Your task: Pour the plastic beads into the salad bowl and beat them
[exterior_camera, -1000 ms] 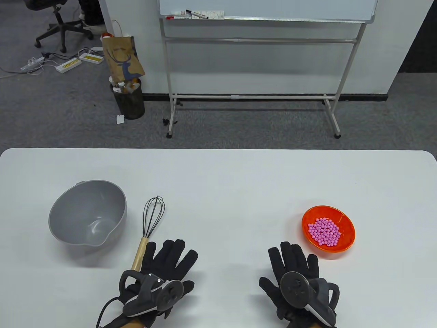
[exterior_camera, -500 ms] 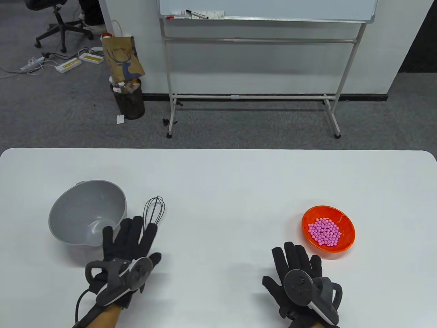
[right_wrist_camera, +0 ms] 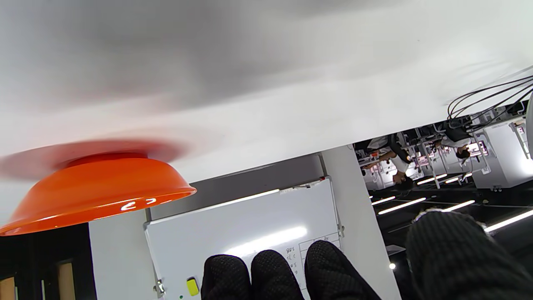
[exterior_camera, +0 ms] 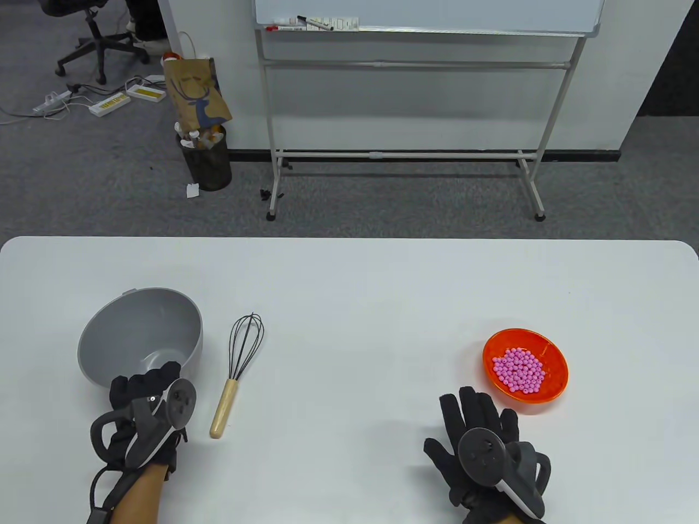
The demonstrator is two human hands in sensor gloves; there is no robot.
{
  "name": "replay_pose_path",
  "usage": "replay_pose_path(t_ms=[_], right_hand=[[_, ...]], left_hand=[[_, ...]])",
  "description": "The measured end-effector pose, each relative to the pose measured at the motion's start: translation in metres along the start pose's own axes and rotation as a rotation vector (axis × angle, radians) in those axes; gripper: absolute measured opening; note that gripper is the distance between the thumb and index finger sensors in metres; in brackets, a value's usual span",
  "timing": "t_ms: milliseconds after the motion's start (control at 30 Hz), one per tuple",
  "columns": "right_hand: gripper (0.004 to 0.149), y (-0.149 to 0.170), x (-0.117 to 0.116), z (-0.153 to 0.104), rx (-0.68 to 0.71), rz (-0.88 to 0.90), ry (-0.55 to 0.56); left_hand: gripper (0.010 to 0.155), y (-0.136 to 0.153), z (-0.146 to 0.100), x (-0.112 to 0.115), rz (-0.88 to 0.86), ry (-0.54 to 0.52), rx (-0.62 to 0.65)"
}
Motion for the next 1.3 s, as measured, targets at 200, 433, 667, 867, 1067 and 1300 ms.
replay_pose_path(t_ms=[200, 433, 667, 867, 1067, 1300], right_hand=[[0.078, 0.0, 0.0, 0.0, -0.003, -0.002, -0.004], [0.078, 0.0, 0.001, 0.0, -0.004, 0.003, 0.006], [0.078, 0.001, 0.0, 0.001, -0.015, 0.0, 0.007], [0.078, 0.003, 0.0, 0.001, -0.019, 0.004, 0.007], [0.078, 0.006, 0.001, 0.001, -0.037, 0.011, 0.009], [0.077, 0.014, 0.002, 0.002, -0.066, 0.024, 0.014]], left_hand=[[0.049, 0.002, -0.001, 0.001, 0.003, -0.03, 0.013], [0.049, -0.015, -0.005, -0.023, -0.049, -0.116, 0.079], [0.049, -0.063, -0.03, -0.063, -0.113, -0.226, 0.276], [0.049, -0.12, -0.068, -0.089, -0.2, -0.245, 0.496], [0.048, -0.165, -0.107, -0.101, -0.313, -0.216, 0.7], [0.048, -0.196, -0.144, -0.094, -0.335, -0.188, 0.872]])
Point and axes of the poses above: the tracker on the back of each hand, its own y axis roughly to the little-finger side, its own z axis roughly from the wrist to the fingertips, x = y × z, the point moved 3 cm from there along z, roughly from the wrist to the fingertips, and after that the axes turned 6 degrees about -y, right-handed, at the moved point
